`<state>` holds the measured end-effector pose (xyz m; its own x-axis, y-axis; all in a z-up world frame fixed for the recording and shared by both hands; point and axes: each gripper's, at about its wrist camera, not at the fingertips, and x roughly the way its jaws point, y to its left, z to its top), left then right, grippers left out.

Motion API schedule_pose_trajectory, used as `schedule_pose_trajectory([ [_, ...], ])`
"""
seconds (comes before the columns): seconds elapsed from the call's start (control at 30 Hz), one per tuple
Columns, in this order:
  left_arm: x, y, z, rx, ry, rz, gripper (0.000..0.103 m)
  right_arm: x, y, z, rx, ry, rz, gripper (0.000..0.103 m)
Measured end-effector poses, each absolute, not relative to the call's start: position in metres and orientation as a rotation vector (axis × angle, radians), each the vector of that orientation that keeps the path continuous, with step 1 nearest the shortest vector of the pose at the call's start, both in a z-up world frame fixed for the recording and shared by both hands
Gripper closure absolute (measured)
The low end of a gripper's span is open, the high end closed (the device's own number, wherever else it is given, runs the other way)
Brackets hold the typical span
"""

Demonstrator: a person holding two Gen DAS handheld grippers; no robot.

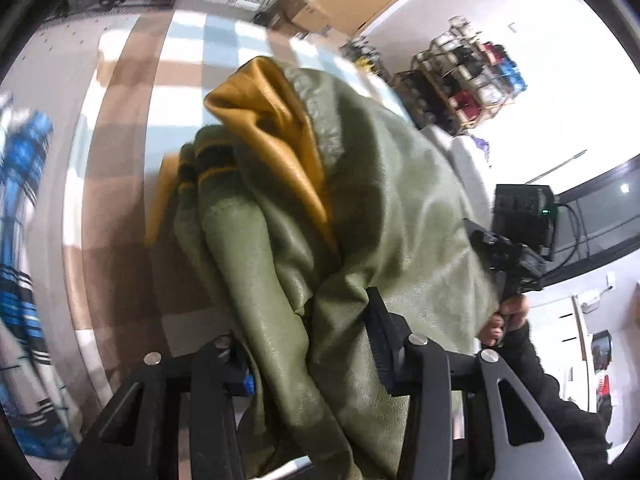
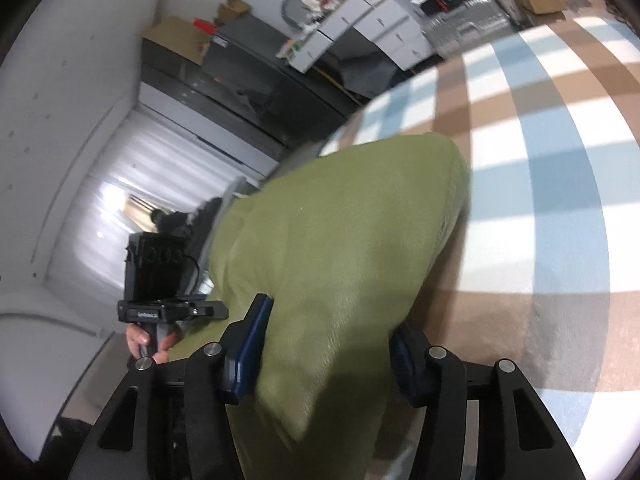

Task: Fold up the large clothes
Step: 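Lift the rolled jacket off the bed with both grippers and carry it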

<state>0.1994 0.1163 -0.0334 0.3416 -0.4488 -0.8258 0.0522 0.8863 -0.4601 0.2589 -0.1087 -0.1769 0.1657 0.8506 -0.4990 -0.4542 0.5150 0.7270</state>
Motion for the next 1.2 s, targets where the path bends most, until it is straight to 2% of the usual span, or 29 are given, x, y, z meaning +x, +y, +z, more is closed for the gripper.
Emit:
schedule_pose_trajectory([
  [0.3, 0.192, 0.142, 0.02, -0.327, 1.08, -0.293, 0.066, 0.263, -0.069, -0.11, 0.443, 0.935, 1.054, 0.05],
  [0.53, 0.174, 0.157, 0.063, -0.328, 0.985, -0.26, 0.065, 0.266, -0.008, -0.029, 0.354, 0.836, 1.126, 0.05],
  [0.73, 0.159, 0.175, 0.096, -0.314, 0.902, -0.191, 0.065, 0.268, 0.052, 0.019, 0.305, 0.789, 1.187, 0.05],
  [1.07, 0.138, 0.204, 0.159, -0.196, 0.818, -0.018, 0.065, 0.254, 0.148, 0.069, 0.312, 0.67, 1.325, 0.049],
  [1.2, 0.132, 0.244, 0.154, -0.182, 0.792, 0.064, 0.065, 0.253, 0.194, 0.048, 0.37, 0.628, 1.368, 0.048],
])
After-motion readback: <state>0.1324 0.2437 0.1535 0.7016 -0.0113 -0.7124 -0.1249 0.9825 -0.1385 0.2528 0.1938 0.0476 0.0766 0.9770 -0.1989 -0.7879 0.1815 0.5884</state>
